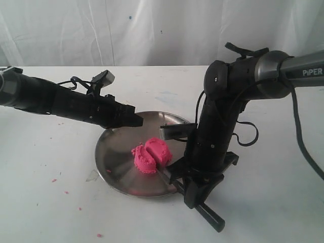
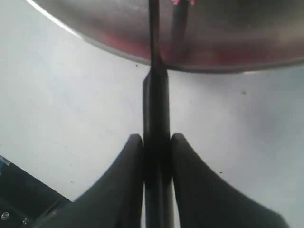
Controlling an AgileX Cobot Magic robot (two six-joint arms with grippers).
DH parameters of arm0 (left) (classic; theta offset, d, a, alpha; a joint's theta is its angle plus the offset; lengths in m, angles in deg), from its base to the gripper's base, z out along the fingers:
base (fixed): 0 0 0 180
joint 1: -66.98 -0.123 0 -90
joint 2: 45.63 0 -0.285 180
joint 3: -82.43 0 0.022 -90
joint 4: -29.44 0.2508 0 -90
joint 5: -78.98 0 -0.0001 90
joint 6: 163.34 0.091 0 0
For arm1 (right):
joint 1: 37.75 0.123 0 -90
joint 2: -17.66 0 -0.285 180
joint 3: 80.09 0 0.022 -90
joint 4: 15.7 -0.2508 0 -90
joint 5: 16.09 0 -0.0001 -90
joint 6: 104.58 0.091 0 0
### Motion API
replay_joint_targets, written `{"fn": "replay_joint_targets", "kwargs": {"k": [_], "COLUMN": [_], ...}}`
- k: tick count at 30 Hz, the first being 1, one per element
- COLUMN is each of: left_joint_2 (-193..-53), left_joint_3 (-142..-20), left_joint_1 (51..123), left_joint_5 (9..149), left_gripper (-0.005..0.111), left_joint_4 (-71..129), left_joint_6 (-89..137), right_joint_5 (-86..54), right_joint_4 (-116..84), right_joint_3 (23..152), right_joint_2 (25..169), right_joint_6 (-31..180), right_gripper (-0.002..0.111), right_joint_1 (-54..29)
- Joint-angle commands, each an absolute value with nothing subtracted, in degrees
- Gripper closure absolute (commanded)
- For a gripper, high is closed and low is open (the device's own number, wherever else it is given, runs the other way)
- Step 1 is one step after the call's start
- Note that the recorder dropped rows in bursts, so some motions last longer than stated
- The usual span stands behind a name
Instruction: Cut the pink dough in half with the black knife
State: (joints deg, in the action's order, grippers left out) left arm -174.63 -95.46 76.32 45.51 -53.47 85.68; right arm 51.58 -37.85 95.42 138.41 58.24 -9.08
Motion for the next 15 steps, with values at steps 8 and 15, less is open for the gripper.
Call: {"fn": "replay_joint_targets", "kwargs": {"k": [8, 15], "left_joint_2": [-169.2, -168.3], "left_joint_3": [-95.8, -95.8], "left_joint_1": [76.1, 76.1], "left_joint_5": [44.6, 44.2], "left_gripper": [0.107, 0.107], "left_joint_4": [-47.5, -45.9], "left_joint_6": [79.6, 78.1], "right_joint_5": [49.5, 48.7], "right_joint_4": [-37.7, -37.5], "right_joint_3": [95.1, 95.1], "right_joint_2": [137.9, 137.9], "right_joint_6": [58.9, 58.9], "right_gripper": [0.108, 0.108], "right_joint_1": [-6.9, -4.5]}}
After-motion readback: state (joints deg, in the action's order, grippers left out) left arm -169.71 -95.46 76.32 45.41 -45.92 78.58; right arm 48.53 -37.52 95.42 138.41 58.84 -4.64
